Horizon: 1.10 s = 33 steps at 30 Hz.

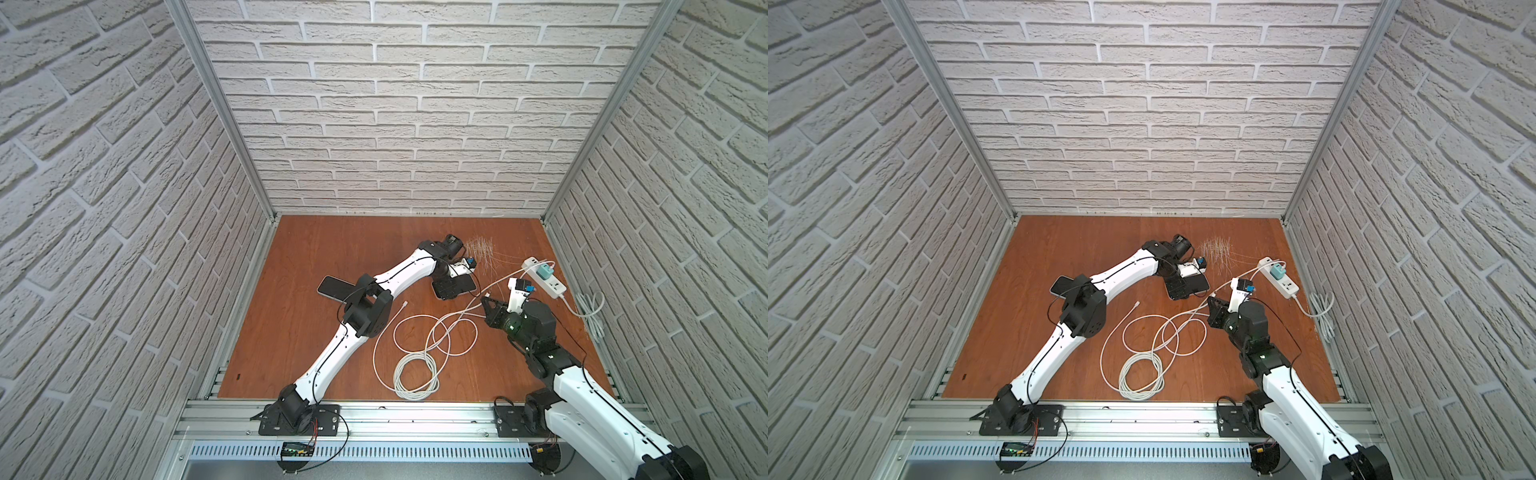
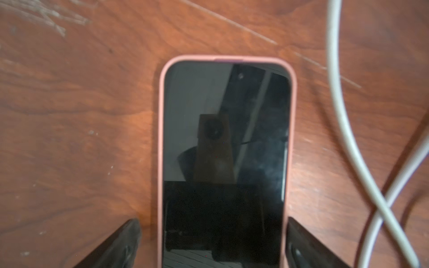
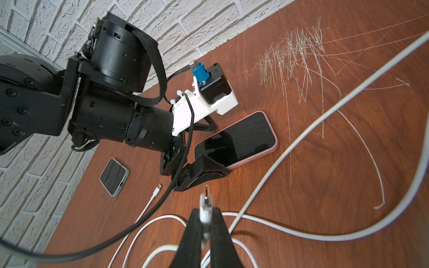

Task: Plug the charging cable into the phone
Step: Pick up the phone at the center of the board.

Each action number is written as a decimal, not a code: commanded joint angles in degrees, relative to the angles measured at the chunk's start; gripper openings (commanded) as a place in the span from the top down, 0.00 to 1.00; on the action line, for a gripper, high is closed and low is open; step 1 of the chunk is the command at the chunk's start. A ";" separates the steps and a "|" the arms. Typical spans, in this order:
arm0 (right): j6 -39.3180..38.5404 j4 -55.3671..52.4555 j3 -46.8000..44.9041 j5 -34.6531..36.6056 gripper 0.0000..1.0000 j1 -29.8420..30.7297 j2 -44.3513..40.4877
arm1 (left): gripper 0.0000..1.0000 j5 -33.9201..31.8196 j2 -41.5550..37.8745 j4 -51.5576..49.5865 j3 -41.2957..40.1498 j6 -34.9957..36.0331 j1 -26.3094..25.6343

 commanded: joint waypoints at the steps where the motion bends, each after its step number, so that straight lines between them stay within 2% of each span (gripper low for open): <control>1: 0.17 2.77 -0.74 -0.08 0.97 -0.45 -0.48 | 0.02 -4.90 4.10 -3.26 0.22 2.83 -1.74; 9: 0.19 2.81 -0.83 -0.05 0.97 -0.49 -0.70 | 0.06 -2.70 5.57 -5.12 2.42 2.64 -1.77; 20: 0.21 2.80 -0.83 0.02 0.97 -0.49 -0.75 | 0.21 -2.50 7.01 -7.48 3.22 0.06 -1.21; 24: 0.28 2.78 -0.92 -0.02 0.97 -0.49 -0.78 | 0.31 -4.15 7.25 -7.88 3.22 -0.56 -1.22; 29: 0.30 2.81 -0.90 -0.12 0.97 -0.55 -0.77 | 0.52 -6.76 6.87 -6.69 3.22 -3.59 -1.10; 31: 0.25 2.84 -0.92 -0.13 0.97 -0.51 -0.81 | 0.54 -7.93 6.29 -5.00 3.10 -5.79 -0.80; 33: 0.26 2.83 -0.92 -0.07 0.97 -0.54 -0.87 | 0.67 -9.81 5.46 -2.37 2.72 -8.95 -0.49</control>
